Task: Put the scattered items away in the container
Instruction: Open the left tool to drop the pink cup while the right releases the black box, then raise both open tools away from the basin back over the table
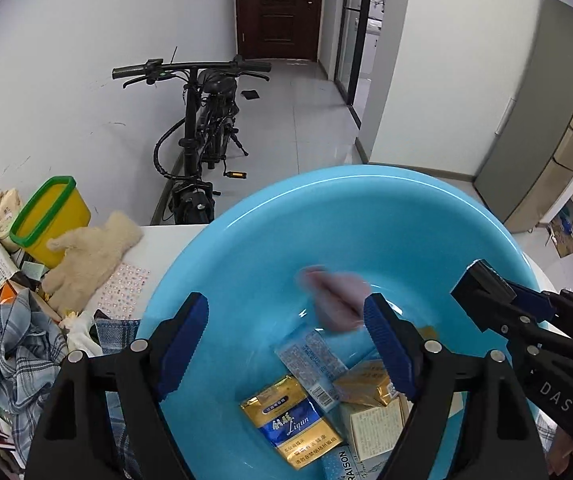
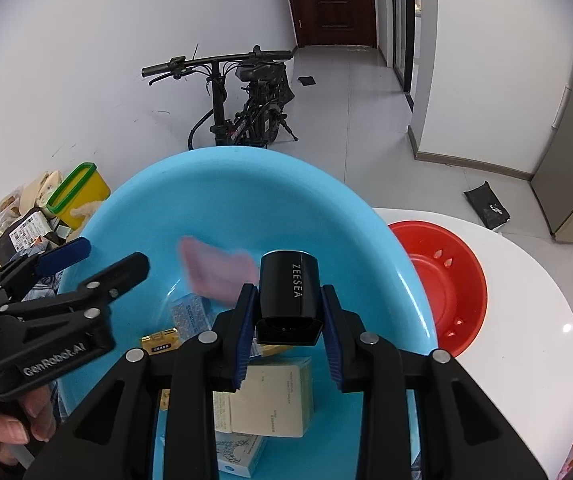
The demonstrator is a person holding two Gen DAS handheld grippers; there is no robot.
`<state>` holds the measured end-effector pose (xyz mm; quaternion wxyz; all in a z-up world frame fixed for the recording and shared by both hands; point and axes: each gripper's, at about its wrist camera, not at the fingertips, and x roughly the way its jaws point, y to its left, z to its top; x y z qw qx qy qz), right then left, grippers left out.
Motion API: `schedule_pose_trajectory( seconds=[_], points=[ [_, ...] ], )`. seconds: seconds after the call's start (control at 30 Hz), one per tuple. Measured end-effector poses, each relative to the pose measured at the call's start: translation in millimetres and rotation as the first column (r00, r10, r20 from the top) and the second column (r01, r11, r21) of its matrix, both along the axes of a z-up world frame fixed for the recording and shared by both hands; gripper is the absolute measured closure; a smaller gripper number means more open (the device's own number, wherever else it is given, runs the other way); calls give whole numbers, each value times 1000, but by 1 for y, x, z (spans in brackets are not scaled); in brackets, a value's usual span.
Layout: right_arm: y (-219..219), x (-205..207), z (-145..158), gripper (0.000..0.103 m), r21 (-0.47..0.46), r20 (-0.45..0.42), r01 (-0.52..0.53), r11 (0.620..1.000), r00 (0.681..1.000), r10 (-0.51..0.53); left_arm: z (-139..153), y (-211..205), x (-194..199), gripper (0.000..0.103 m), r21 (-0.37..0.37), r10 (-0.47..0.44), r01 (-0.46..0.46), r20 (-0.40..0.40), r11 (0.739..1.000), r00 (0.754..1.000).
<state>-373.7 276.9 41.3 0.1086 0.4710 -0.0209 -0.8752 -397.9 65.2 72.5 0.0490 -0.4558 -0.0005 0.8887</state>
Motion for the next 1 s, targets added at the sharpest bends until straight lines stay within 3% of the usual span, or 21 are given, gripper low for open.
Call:
schedule_pose_trajectory(
  seconds=[0.03,0.1,0.47,0.73,0.9,1.0],
  points=[
    [0,0,1,47,5,-7,3,1000,1000,-2,0,-1,0,21,2,2,-2,2,1000,1000],
    [0,2,3,41,11,-29,8,1000,1000,-7,-1,-1,0,21,3,5,-5,6,1000,1000],
    [4,3,6,41,-1,-23,23,1000,999,-23,-2,-1,3,21,3,5,-5,11,1000,1000],
    [11,8,6,29,-35,-40,39,999,998,-41,6,-1,10,21,7,4,-4,-29,1000,1000],
    [14,23,22,18,-57,-175,57,997,982,-66,21,-3,22,21,30,-26,30,-142,999,990],
    [13,36,35,1,-24,-314,64,998,947,-68,32,-5,35,14,7,-18,21,-261,1000,965]
  ],
)
